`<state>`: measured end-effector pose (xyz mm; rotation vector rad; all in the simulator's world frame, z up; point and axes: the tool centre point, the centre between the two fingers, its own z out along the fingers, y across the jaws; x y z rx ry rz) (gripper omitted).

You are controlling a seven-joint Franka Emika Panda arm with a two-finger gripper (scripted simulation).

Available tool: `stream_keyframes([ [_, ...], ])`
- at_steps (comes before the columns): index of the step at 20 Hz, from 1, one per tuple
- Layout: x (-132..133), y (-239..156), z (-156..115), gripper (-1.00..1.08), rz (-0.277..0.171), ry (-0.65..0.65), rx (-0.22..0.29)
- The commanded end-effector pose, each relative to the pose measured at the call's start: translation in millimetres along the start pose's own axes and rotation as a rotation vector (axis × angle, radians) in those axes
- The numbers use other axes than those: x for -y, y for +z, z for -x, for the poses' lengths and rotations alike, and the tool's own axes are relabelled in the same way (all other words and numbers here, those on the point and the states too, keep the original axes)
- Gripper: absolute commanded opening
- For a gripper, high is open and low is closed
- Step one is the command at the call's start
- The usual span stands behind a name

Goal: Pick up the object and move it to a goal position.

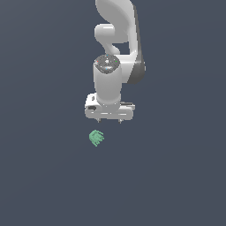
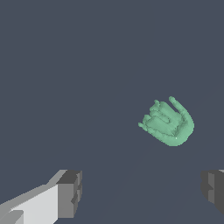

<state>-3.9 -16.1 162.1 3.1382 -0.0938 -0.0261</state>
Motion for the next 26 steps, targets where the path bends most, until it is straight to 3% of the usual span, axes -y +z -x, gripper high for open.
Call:
stream_keyframes([
  [1,-4.5,4.7,-2.2,1.00,-0.002,0.041,0.000],
  [17,-56.9,55.7,-22.9,1.00,-0.010,0.496,-0.010],
  [26,-72.6,70.0,-27.0,1.00,-0.008,0.622,-0.015],
])
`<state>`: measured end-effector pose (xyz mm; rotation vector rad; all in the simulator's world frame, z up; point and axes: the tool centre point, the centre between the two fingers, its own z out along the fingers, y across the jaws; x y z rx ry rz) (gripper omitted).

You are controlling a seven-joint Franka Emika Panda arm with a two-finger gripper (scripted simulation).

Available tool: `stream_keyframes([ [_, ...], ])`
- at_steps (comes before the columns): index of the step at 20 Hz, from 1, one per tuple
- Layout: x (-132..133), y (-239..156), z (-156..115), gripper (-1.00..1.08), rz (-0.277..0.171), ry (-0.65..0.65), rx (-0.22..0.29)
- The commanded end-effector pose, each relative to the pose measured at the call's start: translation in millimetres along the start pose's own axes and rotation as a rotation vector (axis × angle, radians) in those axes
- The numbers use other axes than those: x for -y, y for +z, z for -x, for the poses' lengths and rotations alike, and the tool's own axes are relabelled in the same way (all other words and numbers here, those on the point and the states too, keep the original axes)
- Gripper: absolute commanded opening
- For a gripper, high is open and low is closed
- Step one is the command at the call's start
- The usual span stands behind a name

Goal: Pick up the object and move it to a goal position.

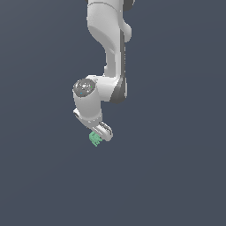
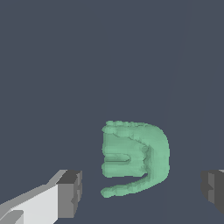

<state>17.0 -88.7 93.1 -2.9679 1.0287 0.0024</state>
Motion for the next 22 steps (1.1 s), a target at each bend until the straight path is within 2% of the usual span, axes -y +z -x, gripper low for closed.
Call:
stream_keyframes([
  [1,-1.3,1.9,-1.8,1.00,0.000,0.019,-0.001],
  [7,-1.3,5.5,-1.5,1.00,0.000,0.017,-0.001],
  [16,-2.4,46.0,-1.0,1.00,0.000,0.022,-0.001],
  [21,-1.8,52.4,-2.2,1.00,0.000,0.023,-0.002],
  [22,-1.8,52.4,-2.2,-1.00,0.000,0.023,-0.002],
])
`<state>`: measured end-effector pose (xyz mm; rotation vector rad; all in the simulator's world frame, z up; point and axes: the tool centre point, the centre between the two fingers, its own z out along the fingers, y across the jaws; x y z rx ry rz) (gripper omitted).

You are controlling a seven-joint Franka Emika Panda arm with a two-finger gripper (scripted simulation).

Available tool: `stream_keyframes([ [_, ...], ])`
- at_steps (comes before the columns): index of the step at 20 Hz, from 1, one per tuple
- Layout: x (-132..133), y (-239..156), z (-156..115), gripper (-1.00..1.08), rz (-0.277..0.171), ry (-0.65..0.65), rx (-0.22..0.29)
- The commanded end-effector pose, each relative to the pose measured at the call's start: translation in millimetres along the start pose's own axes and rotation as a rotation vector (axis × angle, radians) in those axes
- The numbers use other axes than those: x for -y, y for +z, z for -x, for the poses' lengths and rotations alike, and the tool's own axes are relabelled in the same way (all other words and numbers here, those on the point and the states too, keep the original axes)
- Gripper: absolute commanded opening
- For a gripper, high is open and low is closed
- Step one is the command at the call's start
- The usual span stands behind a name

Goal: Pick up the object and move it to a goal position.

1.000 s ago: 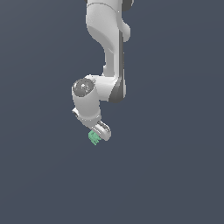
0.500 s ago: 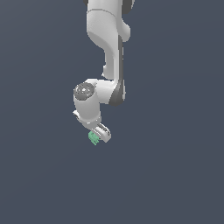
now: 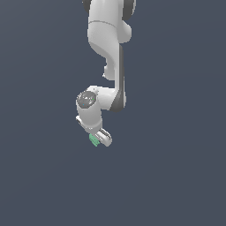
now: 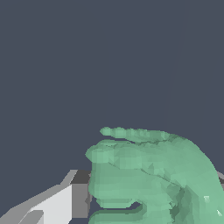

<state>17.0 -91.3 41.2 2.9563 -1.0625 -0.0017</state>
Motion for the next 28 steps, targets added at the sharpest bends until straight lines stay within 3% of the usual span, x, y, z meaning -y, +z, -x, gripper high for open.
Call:
stream_keyframes([
  [1,0.2,0.5,-0.5,-1.00,0.000,0.000,-0.001],
  [16,-0.4,-6.7,4.0,-1.00,-0.001,0.000,-0.001],
  [28,-8.2,-61.5,39.5,-1.00,-0.002,0.000,0.000],
])
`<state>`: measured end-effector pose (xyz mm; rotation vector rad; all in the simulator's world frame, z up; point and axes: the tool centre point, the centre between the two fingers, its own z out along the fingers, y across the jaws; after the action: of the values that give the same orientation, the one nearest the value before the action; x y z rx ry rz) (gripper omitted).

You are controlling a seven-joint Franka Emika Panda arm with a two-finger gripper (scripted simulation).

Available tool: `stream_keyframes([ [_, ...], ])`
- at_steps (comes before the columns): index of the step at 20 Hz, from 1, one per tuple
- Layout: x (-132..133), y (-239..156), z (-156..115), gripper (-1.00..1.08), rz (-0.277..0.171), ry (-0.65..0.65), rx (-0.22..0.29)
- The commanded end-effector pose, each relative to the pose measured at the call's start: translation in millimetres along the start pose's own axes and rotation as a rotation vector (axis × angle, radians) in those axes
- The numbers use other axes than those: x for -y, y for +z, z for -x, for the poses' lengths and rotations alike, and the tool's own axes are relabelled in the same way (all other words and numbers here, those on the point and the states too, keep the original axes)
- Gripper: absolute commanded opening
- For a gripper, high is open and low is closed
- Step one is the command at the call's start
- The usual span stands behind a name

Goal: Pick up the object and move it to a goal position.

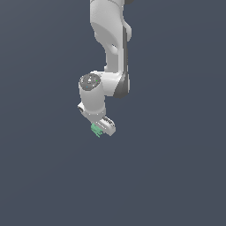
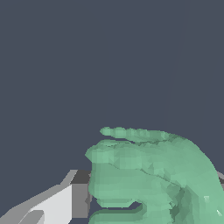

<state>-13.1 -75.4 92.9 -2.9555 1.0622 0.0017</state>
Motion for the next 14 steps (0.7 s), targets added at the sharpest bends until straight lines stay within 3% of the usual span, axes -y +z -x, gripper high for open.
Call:
stream_keyframes([
  [1,-2.2,-17.0,10.7,-1.00,-0.001,0.000,0.000],
  [14,-15.6,-117.1,72.7,-1.00,0.000,0.000,-0.001],
])
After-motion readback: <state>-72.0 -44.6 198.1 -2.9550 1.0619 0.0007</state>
